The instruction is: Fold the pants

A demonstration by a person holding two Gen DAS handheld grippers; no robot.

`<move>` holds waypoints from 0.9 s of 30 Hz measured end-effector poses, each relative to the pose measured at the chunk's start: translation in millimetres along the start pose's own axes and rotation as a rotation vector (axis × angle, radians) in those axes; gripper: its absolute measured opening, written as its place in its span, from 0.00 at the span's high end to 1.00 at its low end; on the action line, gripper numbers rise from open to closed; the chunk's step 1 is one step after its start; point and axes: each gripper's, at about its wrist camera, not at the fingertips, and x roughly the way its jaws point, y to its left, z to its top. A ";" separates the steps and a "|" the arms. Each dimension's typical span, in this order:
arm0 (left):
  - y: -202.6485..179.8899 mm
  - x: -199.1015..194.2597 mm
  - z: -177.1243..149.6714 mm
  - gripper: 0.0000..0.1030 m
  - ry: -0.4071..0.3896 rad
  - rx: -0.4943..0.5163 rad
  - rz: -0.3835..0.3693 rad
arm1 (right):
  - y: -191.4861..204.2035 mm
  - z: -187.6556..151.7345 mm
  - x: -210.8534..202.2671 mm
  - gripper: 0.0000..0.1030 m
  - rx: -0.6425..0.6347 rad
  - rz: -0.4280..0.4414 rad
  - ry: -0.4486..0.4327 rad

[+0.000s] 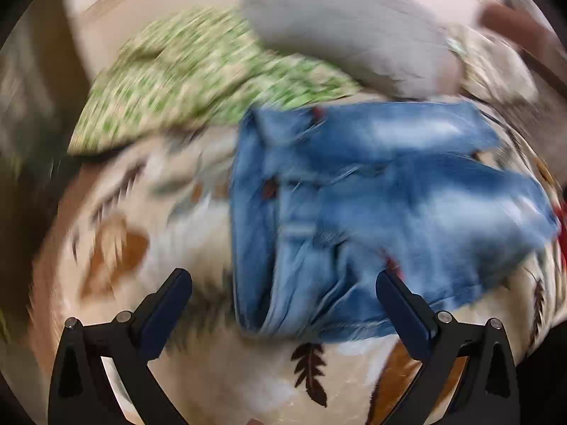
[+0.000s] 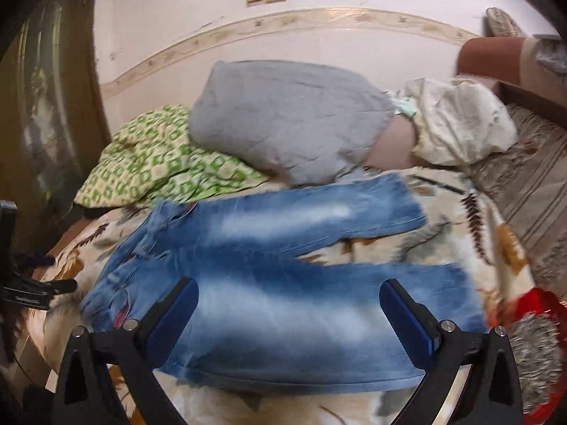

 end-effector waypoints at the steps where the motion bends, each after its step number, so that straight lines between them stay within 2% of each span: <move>1: 2.4 6.0 -9.1 0.00 0.012 -0.027 -0.007 | -1.1 -5.1 1.3 0.00 0.006 0.002 -0.002; 5: 2.0 14.4 -33.0 0.00 0.032 -0.080 -0.039 | -9.0 -17.0 2.5 0.00 0.021 -0.011 -0.009; 8: -1.7 20.2 -36.3 0.00 0.054 -0.085 -0.073 | -16.7 -15.7 0.8 0.00 0.034 -0.017 -0.014; 12: -0.8 29.6 -39.4 0.00 0.073 -0.152 -0.148 | -19.5 -13.1 -4.6 0.00 0.043 0.000 -0.024; 15: 7.7 42.1 -34.8 0.00 0.075 -0.225 -0.192 | -17.7 -12.6 -8.0 0.00 0.032 0.005 -0.027; 19: 20.7 46.5 -31.4 0.00 0.035 -0.377 -0.256 | -16.7 -13.3 -11.7 0.00 0.038 0.014 -0.028; 23: 27.8 49.0 -26.6 0.00 0.036 -0.473 -0.271 | -14.4 -13.9 -14.4 0.00 0.035 0.014 -0.025; 24: 27.6 48.7 -25.5 0.03 0.037 -0.470 -0.263 | -14.7 -14.0 -15.1 0.00 0.034 0.016 -0.025; 25: 26.4 46.3 -24.7 0.23 0.031 -0.444 -0.224 | -14.2 -14.3 -17.2 0.00 0.031 0.018 -0.028; 26: 24.7 45.6 -23.8 0.56 0.042 -0.407 -0.170 | -13.8 -14.8 -19.2 0.00 0.024 0.020 -0.033; 27: 23.7 46.7 -23.2 0.62 0.060 -0.369 -0.140 | -12.9 -15.1 -20.7 0.00 0.017 0.015 -0.038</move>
